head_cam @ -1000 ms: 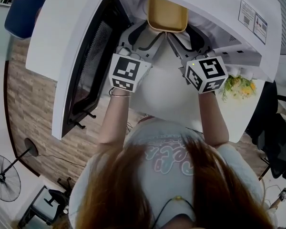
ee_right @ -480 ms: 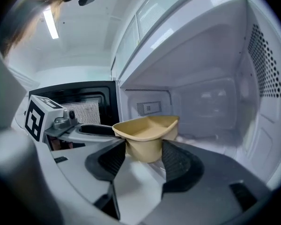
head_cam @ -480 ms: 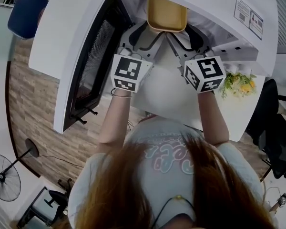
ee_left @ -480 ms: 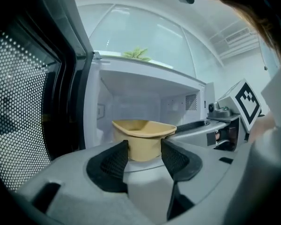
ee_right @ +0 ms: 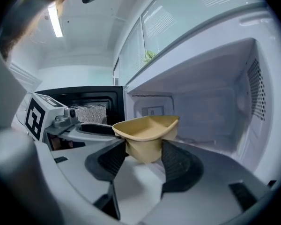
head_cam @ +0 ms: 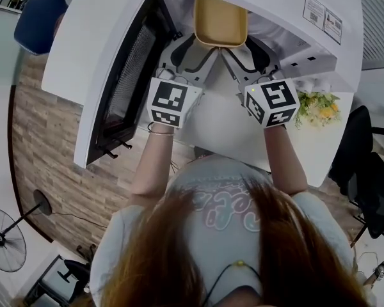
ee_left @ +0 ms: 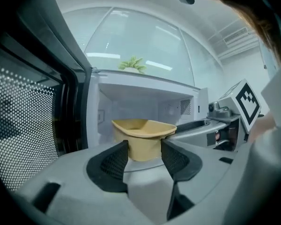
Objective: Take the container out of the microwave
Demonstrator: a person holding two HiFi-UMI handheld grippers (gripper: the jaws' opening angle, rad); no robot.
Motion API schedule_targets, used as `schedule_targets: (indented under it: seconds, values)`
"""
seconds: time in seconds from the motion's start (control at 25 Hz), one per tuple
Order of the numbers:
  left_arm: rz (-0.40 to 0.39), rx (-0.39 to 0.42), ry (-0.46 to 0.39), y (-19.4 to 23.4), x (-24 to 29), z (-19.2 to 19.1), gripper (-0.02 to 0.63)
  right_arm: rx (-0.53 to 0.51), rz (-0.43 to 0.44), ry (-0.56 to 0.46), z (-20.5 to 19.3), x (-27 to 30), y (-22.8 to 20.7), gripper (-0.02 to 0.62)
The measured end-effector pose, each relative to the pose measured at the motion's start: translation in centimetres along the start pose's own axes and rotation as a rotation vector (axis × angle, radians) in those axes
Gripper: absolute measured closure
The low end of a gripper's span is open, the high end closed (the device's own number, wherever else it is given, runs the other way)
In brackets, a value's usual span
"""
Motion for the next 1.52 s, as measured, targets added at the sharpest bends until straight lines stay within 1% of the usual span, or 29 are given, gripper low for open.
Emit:
schedule_targets:
  seconds: [0.28,1.08,1.28,1.52]
  values:
    - [-0.003,-0.003,-0.023,-0.8,-1.3,0.5,0.387,-0.007,-0.004,-0.015,0.4,-1.4,0.8,0.364]
    - [-0.012,-0.008,-0.045,-3.5,-5.5,0.6,0.388,-0.037,-0.024,-0.041,0.6,-5.6,4.0,0.364]
    - [-0.02,0.001,-0.058,-4.2,-6.9,0.8,0.388,-0.038,-0.026,-0.048,0.4,-6.7,5.2,0.364]
    - [-0.032,0.015,-0.053,-5.0,-8.5,0.5,0.388,-0.033,-0.038,-0.054,0.0,-7.9,6.6,0.364]
Point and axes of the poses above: the fingertips, and each gripper's own axes: x forward along the fingers, y to its left, z out of its top, the point moved 8 cm from there along -x, backward along the fingers, and after that the axes turned 9 degrees about y, right-handed, at the moved point
